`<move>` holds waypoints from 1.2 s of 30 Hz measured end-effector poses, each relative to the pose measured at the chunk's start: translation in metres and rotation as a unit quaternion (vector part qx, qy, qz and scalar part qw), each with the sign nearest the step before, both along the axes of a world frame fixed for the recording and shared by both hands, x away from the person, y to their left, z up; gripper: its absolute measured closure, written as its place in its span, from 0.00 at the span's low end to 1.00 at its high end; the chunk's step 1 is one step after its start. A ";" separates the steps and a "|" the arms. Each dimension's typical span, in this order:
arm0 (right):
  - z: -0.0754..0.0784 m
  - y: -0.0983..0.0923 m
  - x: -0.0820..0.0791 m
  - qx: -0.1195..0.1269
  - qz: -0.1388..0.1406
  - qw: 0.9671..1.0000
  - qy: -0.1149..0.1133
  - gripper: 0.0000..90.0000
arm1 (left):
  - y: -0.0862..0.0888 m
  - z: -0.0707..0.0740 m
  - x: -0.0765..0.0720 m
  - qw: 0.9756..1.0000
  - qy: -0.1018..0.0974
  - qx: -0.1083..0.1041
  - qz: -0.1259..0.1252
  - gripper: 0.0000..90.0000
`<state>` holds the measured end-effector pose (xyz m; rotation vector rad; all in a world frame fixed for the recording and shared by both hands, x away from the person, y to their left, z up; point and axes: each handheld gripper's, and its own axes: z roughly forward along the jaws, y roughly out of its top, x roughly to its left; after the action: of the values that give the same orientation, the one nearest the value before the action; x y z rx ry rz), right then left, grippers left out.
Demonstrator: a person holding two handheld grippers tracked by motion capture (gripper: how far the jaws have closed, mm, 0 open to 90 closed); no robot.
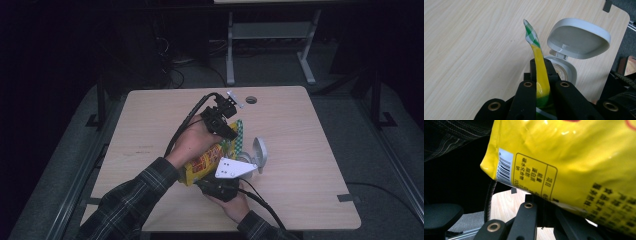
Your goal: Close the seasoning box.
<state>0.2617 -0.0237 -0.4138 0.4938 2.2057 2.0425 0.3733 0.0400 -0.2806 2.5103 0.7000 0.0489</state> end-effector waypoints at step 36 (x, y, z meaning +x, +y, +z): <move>0.002 -0.001 -0.001 0.003 -0.001 1.000 0.001 1.00 | -0.004 0.001 0.000 1.000 -0.002 0.006 0.000 1.00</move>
<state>0.2611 -0.0246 -0.4120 0.4989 2.2005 2.0490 0.3736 0.0365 -0.2794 2.5199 0.7012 0.0575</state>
